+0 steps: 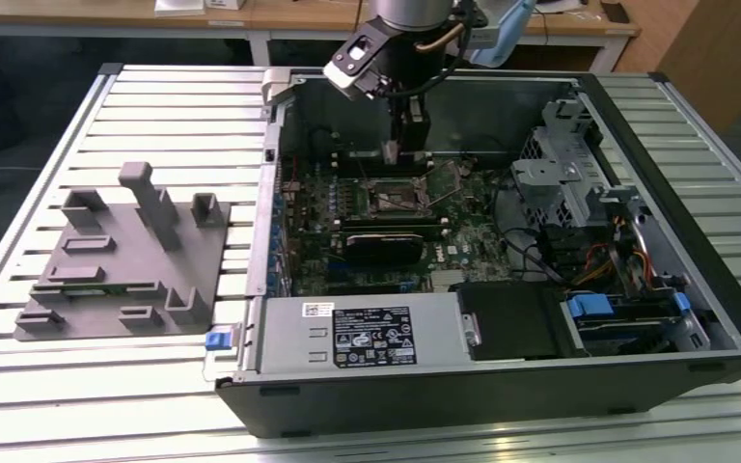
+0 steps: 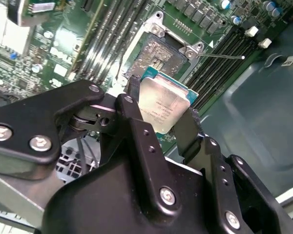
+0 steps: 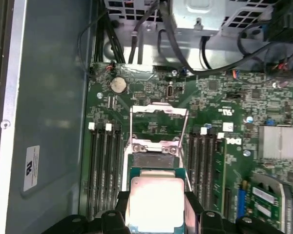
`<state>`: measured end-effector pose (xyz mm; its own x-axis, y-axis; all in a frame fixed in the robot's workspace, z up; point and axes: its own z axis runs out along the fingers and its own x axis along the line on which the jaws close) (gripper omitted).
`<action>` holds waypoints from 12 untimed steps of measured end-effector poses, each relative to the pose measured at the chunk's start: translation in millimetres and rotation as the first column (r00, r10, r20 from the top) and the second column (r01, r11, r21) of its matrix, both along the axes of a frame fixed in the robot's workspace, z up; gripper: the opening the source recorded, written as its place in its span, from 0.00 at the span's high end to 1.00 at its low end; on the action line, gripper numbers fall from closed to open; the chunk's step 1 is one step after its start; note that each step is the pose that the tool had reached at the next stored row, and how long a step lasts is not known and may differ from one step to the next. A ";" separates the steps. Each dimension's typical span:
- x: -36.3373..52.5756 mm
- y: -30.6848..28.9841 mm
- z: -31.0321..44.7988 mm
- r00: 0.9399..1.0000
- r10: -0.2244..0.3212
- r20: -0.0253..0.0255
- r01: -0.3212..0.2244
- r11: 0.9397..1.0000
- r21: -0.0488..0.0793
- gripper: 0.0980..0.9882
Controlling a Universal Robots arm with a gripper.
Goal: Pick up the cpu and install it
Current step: 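Place the cpu into insertion slot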
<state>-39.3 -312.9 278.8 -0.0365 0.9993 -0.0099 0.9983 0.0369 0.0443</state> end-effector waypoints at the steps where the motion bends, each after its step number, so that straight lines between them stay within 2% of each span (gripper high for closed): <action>1: 0.0 1.0 -1.7 1.000 0.000 0.000 0.000 1.000 0.000 0.52; 4: 0.1 4.2 -6.2 1.000 -0.001 0.000 0.001 1.000 0.000 0.52; 12: 0.1 4.5 -19.1 1.000 -0.017 0.000 0.017 1.000 0.000 0.52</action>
<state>-39.2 -308.3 259.6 -0.0194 0.9998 -0.0097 0.9988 0.0198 0.0444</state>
